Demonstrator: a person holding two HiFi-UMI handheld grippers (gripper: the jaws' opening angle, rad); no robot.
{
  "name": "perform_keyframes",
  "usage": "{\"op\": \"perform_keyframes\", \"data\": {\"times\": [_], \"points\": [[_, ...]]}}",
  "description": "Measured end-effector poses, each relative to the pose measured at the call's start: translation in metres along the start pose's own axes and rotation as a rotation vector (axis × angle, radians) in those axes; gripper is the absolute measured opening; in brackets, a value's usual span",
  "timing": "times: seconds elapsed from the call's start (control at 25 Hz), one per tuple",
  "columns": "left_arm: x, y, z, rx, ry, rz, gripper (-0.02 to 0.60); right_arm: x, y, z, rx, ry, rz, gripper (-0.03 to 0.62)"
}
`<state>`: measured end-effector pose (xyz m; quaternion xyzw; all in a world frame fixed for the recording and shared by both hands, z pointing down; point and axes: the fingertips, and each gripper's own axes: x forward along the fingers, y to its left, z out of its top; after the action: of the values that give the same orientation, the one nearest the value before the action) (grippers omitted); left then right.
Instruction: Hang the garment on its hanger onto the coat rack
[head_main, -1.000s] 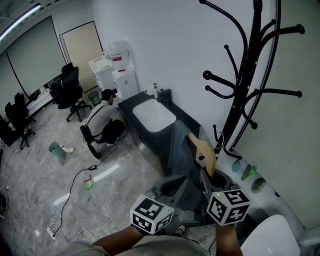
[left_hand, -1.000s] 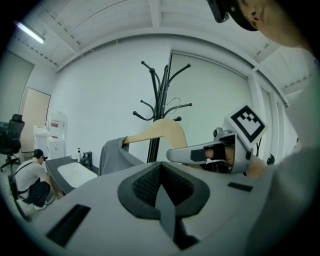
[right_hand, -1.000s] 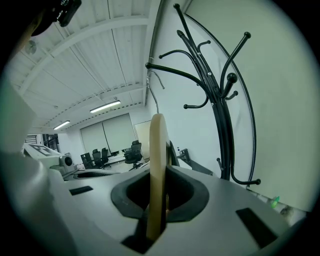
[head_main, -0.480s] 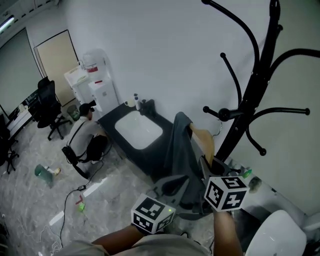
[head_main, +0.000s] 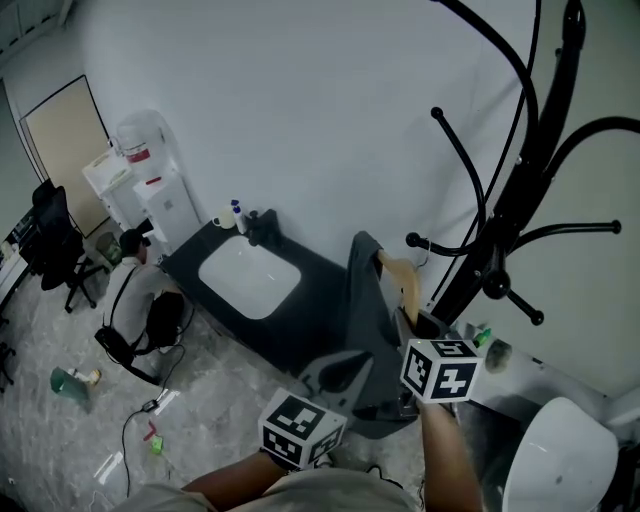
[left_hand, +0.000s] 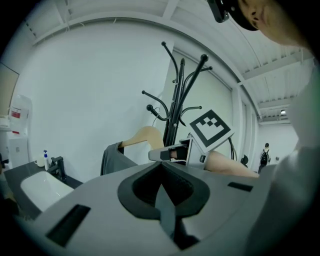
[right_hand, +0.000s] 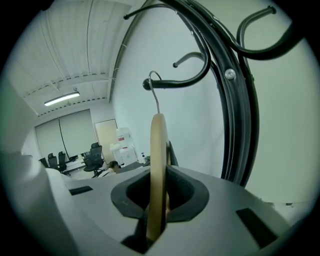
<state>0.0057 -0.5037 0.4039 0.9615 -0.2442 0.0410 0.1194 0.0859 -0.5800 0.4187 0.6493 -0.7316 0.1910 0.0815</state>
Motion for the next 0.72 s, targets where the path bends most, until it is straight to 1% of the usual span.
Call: {"op": "perform_keyframes", "data": {"times": [0.28, 0.44, 0.52, 0.72], "points": [[0.011, 0.006, -0.006, -0.013, 0.019, -0.043, 0.005, 0.006, -0.022, -0.009, 0.027, 0.012, -0.064, 0.054], [0.017, 0.001, -0.012, -0.018, 0.029, -0.062, 0.005, 0.002, -0.036, -0.018, 0.048, 0.011, -0.089, 0.055], [0.022, -0.002, -0.012, -0.02, 0.031, -0.069, 0.005, 0.0, -0.041, -0.016, 0.032, 0.001, -0.094, 0.055], [0.029, -0.012, -0.008, -0.022, 0.04, -0.083, 0.005, -0.021, -0.043, 0.006, -0.048, -0.078, -0.11, 0.066]]}}
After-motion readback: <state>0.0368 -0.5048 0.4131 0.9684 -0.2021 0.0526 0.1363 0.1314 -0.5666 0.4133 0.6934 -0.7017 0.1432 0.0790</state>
